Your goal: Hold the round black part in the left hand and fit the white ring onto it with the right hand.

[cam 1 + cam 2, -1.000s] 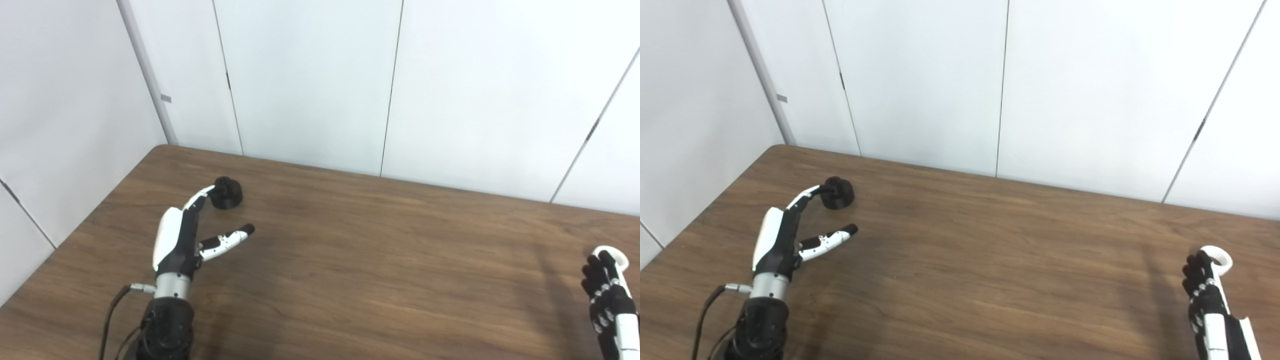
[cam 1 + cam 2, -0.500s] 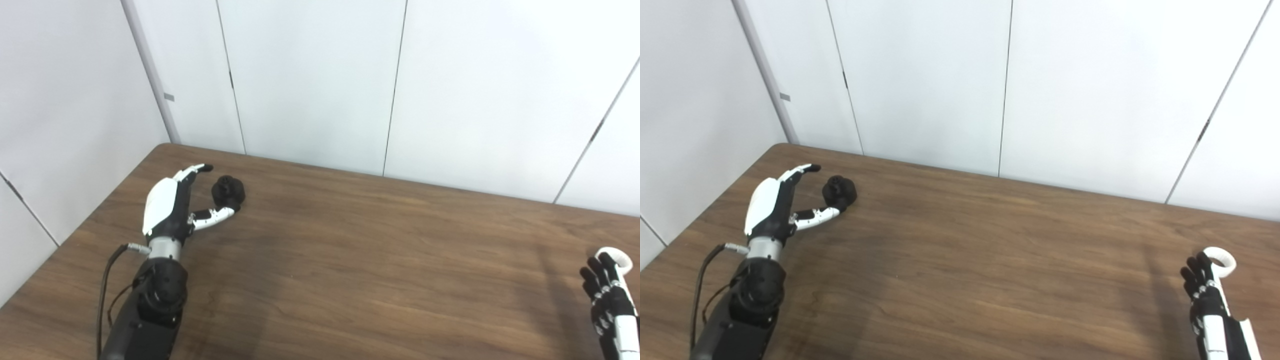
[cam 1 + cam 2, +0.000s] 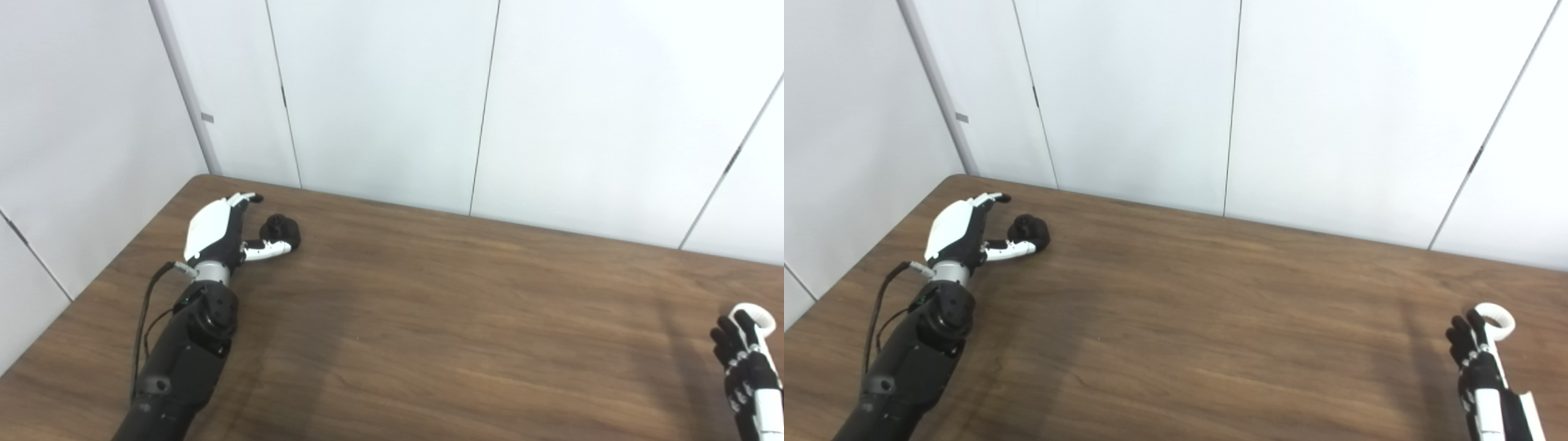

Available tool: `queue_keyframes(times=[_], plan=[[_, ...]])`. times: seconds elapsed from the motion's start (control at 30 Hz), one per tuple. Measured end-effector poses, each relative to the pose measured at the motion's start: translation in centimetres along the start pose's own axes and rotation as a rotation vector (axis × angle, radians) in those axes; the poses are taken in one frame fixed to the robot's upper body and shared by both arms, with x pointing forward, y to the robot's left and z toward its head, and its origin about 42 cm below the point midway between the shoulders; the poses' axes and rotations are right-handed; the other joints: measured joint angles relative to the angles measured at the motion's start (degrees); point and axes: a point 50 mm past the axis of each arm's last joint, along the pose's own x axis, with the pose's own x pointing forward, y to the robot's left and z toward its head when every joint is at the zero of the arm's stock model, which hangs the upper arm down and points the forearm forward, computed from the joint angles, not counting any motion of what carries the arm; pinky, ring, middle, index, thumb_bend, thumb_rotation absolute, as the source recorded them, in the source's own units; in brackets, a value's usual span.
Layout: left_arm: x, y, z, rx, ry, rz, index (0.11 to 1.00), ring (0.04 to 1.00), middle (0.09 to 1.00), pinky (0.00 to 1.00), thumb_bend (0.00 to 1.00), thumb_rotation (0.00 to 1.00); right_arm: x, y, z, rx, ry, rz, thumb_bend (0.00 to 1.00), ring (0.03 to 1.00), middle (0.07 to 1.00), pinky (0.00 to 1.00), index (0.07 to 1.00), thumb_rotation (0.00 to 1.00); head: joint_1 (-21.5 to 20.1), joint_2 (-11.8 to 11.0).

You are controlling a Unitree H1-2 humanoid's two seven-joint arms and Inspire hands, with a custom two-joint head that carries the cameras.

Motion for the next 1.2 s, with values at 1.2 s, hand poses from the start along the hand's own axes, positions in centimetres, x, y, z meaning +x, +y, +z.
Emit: queue_keyframes(times=[1.2], plan=[[2.8, -1.5, -0.1, 0.073, 0.097, -0.109, 0.726, 0.961, 0.895, 1.00, 0.93, 0.32, -0.1, 0.0, 0.0, -0.018, 0.018, 0.001, 0.57, 0.939, 0.944, 0.95, 0.979, 1.00, -0.70, 0.44]])
